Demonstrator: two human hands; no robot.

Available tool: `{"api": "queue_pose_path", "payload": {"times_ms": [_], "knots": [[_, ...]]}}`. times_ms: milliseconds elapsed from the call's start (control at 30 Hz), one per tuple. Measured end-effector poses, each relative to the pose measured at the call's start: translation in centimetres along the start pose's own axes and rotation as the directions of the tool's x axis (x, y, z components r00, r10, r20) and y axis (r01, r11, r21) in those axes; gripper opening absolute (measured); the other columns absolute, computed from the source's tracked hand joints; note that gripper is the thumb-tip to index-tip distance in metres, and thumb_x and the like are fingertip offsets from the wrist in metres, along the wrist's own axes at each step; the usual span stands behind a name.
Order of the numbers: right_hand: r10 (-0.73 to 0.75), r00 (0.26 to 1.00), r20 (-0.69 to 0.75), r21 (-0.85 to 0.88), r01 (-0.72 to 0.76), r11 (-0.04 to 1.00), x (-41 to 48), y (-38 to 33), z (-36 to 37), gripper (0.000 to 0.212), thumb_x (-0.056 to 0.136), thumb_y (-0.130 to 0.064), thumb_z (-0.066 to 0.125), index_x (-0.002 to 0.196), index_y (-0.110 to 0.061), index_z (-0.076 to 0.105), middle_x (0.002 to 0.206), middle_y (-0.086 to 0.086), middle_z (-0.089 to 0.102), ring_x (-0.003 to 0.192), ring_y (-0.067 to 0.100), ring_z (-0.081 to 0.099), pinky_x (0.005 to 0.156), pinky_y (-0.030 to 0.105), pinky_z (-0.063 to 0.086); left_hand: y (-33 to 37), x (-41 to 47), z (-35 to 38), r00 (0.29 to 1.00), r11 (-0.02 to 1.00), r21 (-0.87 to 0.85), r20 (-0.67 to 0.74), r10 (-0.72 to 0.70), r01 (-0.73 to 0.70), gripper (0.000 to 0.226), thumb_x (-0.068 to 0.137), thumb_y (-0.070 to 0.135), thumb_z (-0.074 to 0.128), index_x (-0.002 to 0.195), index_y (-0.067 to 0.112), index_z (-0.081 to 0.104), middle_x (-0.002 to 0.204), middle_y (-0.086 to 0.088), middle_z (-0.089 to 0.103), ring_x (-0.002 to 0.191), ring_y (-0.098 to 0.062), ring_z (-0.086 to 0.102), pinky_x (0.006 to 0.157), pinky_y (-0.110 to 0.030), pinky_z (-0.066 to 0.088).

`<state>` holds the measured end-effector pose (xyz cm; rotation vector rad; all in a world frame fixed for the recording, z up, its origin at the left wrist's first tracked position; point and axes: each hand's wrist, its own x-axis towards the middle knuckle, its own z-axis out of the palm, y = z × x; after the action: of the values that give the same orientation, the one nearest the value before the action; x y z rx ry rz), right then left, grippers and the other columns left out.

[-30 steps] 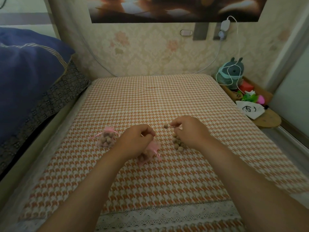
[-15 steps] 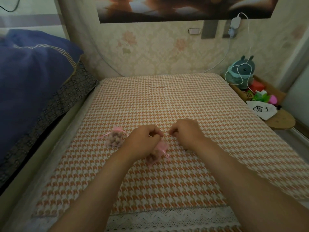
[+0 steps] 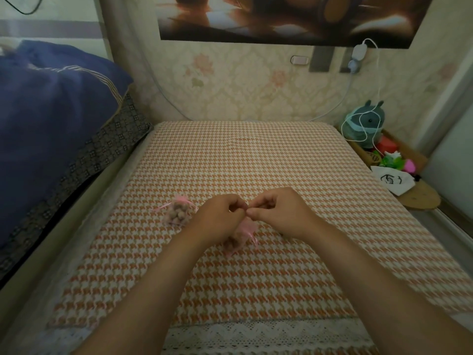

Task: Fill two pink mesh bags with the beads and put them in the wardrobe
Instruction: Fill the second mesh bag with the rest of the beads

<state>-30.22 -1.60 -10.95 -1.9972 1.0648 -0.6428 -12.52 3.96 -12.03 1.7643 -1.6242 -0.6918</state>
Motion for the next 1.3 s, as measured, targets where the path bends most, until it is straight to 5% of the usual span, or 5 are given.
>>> {"api": "queue_pose_path", "payload": {"times_ms": [367, 567, 667, 867, 1300], "knots": [[0.009, 0.998, 0.060, -0.124, -0.002, 0.992, -0.1, -0.6, 0.7, 0.020, 0.089, -0.030, 0.075, 0.108, -0.034, 0.077, 0.089, -0.015, 0.076, 0.082, -0.004, 0.069, 0.084, 0.028, 0.058, -0.3, 0.0, -0.6, 0.998, 0.994, 0.087, -0.016, -0.066, 0.068, 0.019, 0.092, 0.030, 0.055, 0.096, 0.036, 0.072, 0.081, 0.013, 0.070, 0.078, -0.008, 0.064, 0.070, -0.030, 0.054], [0.099, 0.993, 0.064, 0.076, -0.103, 0.992, 0.3, 0.2, -0.3, 0.032, 0.098, -0.010, 0.056, 0.125, -0.027, 0.063, 0.089, -0.009, 0.079, 0.050, 0.010, 0.059, 0.045, 0.024, 0.046, 0.0, 0.2, -0.4, 0.999, 0.998, 0.055, 0.007, -0.044, 0.044, 0.017, 0.096, 0.026, 0.055, 0.097, 0.031, 0.072, 0.091, 0.015, 0.068, 0.082, -0.007, 0.063, 0.069, -0.027, 0.049], [0.115, 0.990, -0.084, 0.010, -0.114, 0.993, 0.8, 1.4, -1.4, 0.025, 0.099, -0.013, 0.055, 0.112, -0.029, 0.069, 0.089, -0.009, 0.077, 0.059, 0.009, 0.063, 0.058, 0.035, 0.056, 0.5, 0.4, 0.0, 1.000, 0.997, 0.074, -0.003, -0.021, 0.021, 0.017, 0.098, 0.031, 0.055, 0.103, 0.030, 0.071, 0.098, 0.017, 0.067, 0.090, -0.004, 0.061, 0.074, -0.025, 0.048], [0.156, 0.957, -0.247, -0.121, -0.190, 0.974, 1.5, 4.3, -3.0, 0.020, 0.099, -0.017, 0.058, 0.107, -0.027, 0.074, 0.107, -0.009, 0.070, 0.089, 0.002, 0.063, 0.069, 0.021, 0.049, 1.9, 1.9, 1.5, 0.999, 0.991, 0.131, -0.044, 0.024, -0.018, 0.016, 0.098, 0.031, 0.056, 0.108, 0.028, 0.068, 0.103, 0.015, 0.065, 0.094, -0.008, 0.061, 0.082, -0.029, 0.051], [0.287, 0.932, -0.223, -0.366, -0.353, 0.861, 3.4, 6.8, -2.5, 0.026, 0.098, -0.030, 0.061, 0.120, -0.025, 0.074, 0.120, -0.001, 0.073, 0.103, 0.021, 0.068, 0.085, 0.036, 0.057, 2.9, 8.2, 6.3, 0.992, 0.918, 0.390, 0.119, 0.028, -0.072, 0.035, 0.096, 0.022, 0.054, 0.130, 0.023, 0.065, 0.126, 0.003, 0.068, 0.115, -0.016, 0.062, 0.096, -0.035, 0.052]]}}
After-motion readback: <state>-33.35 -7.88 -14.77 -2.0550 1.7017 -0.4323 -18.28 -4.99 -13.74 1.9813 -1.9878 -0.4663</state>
